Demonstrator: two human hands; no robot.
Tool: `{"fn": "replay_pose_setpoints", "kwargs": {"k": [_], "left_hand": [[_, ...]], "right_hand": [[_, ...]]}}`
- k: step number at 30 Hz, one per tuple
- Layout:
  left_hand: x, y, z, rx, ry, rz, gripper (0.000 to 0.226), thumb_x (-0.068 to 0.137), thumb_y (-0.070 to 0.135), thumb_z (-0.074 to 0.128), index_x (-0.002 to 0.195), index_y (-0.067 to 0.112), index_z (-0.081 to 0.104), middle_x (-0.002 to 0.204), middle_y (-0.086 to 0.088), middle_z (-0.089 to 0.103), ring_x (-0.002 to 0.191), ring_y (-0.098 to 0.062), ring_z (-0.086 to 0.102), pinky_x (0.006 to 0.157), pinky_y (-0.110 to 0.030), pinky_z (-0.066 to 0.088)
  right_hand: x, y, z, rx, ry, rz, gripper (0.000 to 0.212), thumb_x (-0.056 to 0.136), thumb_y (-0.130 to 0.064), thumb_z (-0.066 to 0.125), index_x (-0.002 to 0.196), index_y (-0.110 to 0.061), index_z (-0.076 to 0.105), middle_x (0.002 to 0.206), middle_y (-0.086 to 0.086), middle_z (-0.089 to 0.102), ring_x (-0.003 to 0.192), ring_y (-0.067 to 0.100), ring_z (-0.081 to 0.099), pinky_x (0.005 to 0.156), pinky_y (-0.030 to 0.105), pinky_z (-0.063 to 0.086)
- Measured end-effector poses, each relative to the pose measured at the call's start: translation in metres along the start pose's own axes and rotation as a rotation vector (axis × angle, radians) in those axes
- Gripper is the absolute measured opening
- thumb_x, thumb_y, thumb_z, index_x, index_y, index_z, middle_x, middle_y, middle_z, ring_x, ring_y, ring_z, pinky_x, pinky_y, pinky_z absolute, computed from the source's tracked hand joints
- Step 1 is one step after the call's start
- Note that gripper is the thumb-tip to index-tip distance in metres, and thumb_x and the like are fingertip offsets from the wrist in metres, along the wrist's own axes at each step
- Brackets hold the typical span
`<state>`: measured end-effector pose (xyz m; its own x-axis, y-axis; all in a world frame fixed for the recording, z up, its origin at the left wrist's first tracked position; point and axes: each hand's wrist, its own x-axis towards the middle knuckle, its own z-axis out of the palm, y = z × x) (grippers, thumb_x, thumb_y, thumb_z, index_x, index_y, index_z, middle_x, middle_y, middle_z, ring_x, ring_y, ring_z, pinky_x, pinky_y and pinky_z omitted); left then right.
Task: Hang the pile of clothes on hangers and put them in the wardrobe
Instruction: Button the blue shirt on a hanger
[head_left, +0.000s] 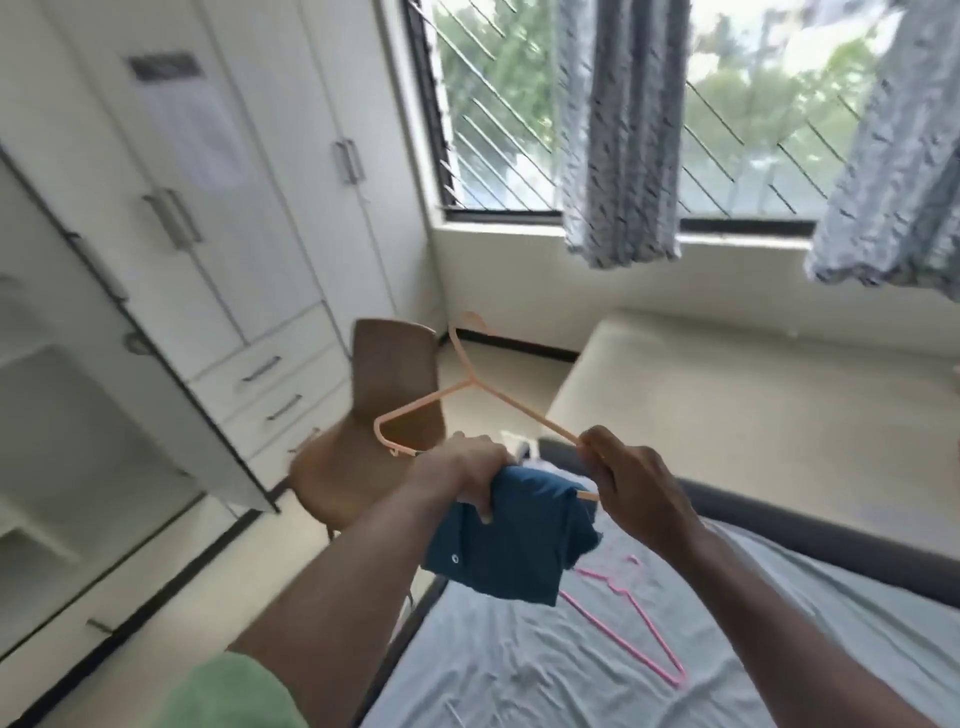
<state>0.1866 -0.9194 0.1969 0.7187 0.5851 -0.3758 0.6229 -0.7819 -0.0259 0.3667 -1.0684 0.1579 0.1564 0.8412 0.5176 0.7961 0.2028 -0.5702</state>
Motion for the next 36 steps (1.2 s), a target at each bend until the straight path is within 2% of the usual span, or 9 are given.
{"fn": "replay_pose_setpoints", "kwargs": {"k": [5,10,13,15,21,25,28,33,36], "left_hand": [[-0.132,-0.088,-0.042,-0.129,0.371,-0.179,0.069,0.060,0.037,0.085,0.124,0.033,0.061,0.118,0.004,0.065,0.113,-0.020,0.057,0.095,-0.038,0.045],[-0.266,-0.155,-0.056,-0.160,0.636,-0.415,0.073,0.071,0.037,0.082,0.139,0.028,0.056,0.133,0.004,0.063,0.122,-0.018,0.056,0.104,-0.034,0.042],[-0.332,-0.183,-0.056,-0.139,0.744,-0.586,0.063,0.079,0.038,0.082,0.135,0.025,0.058,0.136,0.003,0.062,0.127,-0.020,0.055,0.108,-0.042,0.041],[-0.375,-0.192,-0.054,-0.091,0.800,-0.686,0.057,0.080,0.038,0.080,0.132,0.025,0.060,0.138,0.005,0.061,0.131,-0.020,0.052,0.109,-0.045,0.038],[-0.496,-0.236,-0.059,0.119,1.181,-0.838,0.053,0.072,0.043,0.081,0.114,0.021,0.056,0.117,0.001,0.055,0.114,-0.023,0.048,0.088,-0.039,0.033],[-0.583,-0.283,-0.081,-0.268,1.084,-0.934,0.049,0.088,0.058,0.063,0.121,0.021,0.056,0.124,0.001,0.058,0.116,-0.022,0.055,0.091,-0.037,0.039],[-0.630,-0.303,-0.093,-0.797,0.868,-0.822,0.038,0.106,0.040,0.047,0.110,0.006,0.064,0.087,-0.014,0.074,0.074,-0.032,0.070,0.065,-0.032,0.048],[-0.682,-0.361,-0.093,-0.964,0.920,-0.689,0.030,0.108,0.025,0.045,0.098,0.005,0.065,0.058,-0.006,0.057,0.044,-0.017,0.047,0.044,-0.024,0.040],[-0.703,-0.402,-0.094,-1.130,0.899,-0.673,0.024,0.109,0.022,0.042,0.094,0.009,0.056,0.057,0.001,0.045,0.042,-0.009,0.035,0.045,-0.022,0.028]], "right_hand": [[0.071,-0.096,0.008,0.054,0.043,-0.179,0.020,0.103,-0.025,0.047,0.083,-0.023,0.043,0.057,-0.004,0.041,0.053,0.023,0.026,0.046,0.037,0.040],[0.117,-0.189,0.027,0.180,0.086,-0.304,0.023,0.100,-0.002,0.054,0.082,-0.014,0.048,0.053,-0.010,0.038,0.047,0.010,0.045,0.043,0.022,0.031],[0.141,-0.244,0.046,0.257,0.079,-0.341,0.014,0.103,-0.014,0.051,0.089,-0.013,0.054,0.054,-0.011,0.046,0.045,0.005,0.047,0.045,0.029,0.041],[0.154,-0.281,0.065,0.284,0.047,-0.357,0.016,0.104,-0.029,0.048,0.094,-0.021,0.056,0.057,-0.008,0.054,0.047,0.018,0.055,0.047,0.037,0.049],[0.182,-0.398,0.107,0.435,-0.118,-0.490,0.013,0.103,-0.025,0.055,0.094,-0.021,0.063,0.057,0.001,0.062,0.048,0.021,0.060,0.049,0.037,0.050],[0.204,-0.467,0.148,0.577,-0.306,-0.483,0.018,0.103,-0.016,0.055,0.087,-0.019,0.063,0.052,-0.002,0.057,0.042,0.013,0.050,0.042,0.025,0.043],[0.218,-0.517,0.191,0.667,-0.413,-0.471,0.025,0.103,-0.021,0.056,0.079,-0.023,0.062,0.053,-0.005,0.051,0.044,0.011,0.043,0.043,0.024,0.039],[0.239,-0.605,0.270,0.741,-0.404,-0.384,0.030,0.098,-0.031,0.065,0.070,-0.022,0.062,0.058,-0.003,0.052,0.048,0.015,0.047,0.049,0.028,0.042],[0.248,-0.653,0.321,0.691,-0.286,-0.333,0.006,0.092,-0.031,0.073,0.088,-0.028,0.069,0.089,0.000,0.067,0.067,0.013,0.059,0.069,0.035,0.052]]}}
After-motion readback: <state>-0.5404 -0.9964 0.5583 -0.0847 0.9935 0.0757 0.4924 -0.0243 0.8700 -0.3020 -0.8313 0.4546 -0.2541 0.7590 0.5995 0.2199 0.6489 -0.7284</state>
